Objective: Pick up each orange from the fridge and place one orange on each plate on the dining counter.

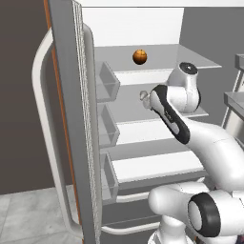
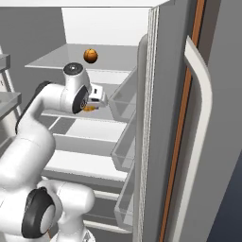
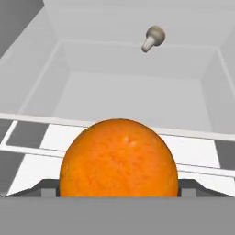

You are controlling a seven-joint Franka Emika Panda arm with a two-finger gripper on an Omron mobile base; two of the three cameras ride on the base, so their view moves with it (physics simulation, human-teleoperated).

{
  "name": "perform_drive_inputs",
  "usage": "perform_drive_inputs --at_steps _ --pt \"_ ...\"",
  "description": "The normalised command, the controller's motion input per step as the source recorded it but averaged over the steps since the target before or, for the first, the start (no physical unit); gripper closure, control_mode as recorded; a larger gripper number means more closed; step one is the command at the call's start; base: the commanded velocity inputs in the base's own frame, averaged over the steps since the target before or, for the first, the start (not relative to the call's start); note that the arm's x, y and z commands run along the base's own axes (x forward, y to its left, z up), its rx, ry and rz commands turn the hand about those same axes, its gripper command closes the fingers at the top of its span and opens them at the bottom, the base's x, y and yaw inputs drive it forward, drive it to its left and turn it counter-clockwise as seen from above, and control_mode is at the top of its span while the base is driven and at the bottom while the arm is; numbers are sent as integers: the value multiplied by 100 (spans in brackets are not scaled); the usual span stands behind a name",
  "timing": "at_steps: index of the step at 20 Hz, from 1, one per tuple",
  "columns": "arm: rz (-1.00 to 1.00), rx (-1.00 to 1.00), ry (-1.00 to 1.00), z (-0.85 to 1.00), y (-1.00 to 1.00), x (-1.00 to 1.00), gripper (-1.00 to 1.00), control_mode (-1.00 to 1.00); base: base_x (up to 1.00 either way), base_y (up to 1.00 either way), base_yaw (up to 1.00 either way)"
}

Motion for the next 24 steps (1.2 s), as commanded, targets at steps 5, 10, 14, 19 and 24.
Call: perform_drive_inputs --at_steps 5,10,14,19,24 --pt "0 0 7 46 -1 -93 100 -100 0 0 0" --pt "0 0 0 35 0 -100 100 -100 0 0 0" --pt "0 0 0 4 0 -100 100 -100 0 0 0" --pt "0 0 -2 16 0 -97 100 -100 0 0 0" --pt "-1 0 0 27 0 -37 100 -100 0 0 0"
